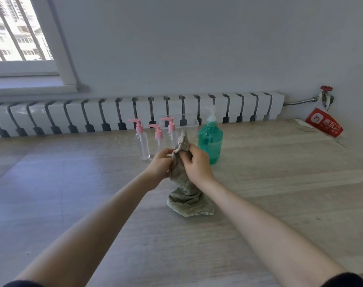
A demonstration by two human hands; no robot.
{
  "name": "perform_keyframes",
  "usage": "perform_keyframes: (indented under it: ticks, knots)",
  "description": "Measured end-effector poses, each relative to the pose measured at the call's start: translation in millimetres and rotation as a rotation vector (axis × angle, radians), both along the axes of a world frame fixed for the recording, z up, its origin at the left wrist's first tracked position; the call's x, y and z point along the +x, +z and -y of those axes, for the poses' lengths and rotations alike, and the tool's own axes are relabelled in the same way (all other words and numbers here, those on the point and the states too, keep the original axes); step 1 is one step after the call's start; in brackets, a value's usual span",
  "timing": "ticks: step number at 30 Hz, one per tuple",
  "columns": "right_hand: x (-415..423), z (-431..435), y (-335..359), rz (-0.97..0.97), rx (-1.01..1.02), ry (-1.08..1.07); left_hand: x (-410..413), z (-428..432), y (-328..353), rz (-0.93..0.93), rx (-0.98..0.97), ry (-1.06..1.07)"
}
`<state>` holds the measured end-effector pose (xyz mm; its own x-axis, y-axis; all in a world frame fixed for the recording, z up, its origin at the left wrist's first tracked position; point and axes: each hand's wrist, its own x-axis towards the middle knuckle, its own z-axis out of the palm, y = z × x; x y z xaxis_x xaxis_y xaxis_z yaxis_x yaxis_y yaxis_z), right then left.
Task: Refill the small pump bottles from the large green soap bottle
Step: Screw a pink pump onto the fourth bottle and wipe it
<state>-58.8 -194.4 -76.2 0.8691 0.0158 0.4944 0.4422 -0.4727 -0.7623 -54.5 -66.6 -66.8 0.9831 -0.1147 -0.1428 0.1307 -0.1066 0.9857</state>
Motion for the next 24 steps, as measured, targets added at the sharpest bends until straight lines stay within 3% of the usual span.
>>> perform_keyframes:
  ticks: [5, 9, 12, 14, 21, 24]
  knots:
    - [3.3, 20.0, -17.0, -0.081, 0.07, -0.051, -2.9, 3.9, -9.2, 0.084, 0.113, -0.068]
    - [0.3, 19.0, -13.3, -0.188, 0.299, 0.057, 0.8, 6.3, -12.7, 0.186, 0.19, -0.009]
    - [-2.7, 5.5, -3.9, -0.11, 0.148, 0.179, 3.6, 9.1, -13.9, 0.264, 0.268, 0.064]
    - [3.0, 1.2, -2.6, -0.117, 0.081, 0.126, 4.3, 10.3, -12.8, 0.288, 0.274, 0.079]
    - [12.9, 12.7, 8.4, -0.186, 0.023, 0.213, 4.1, 9.3, -8.2, 0.275, 0.235, 0.015]
    - [15.8, 26.7, 15.9, -0.307, 0.044, 0.338, 3.7, 6.3, -9.8, 0.183, 0.195, -0.065]
